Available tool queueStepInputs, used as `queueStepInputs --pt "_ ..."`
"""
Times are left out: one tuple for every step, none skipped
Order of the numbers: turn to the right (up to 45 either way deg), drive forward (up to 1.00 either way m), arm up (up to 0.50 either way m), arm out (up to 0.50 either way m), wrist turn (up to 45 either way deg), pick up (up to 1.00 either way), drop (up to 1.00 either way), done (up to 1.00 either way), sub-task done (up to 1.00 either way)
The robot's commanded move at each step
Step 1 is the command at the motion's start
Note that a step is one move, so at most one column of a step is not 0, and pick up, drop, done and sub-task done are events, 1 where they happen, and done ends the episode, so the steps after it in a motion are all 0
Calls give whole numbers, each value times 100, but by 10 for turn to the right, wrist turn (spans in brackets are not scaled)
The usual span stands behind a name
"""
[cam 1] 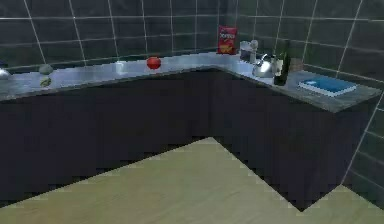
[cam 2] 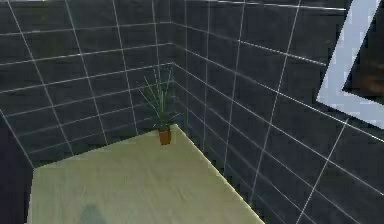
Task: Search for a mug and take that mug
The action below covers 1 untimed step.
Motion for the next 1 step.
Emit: queueStepInputs --pt "-300 0 0 0 0 0 0 0 0"
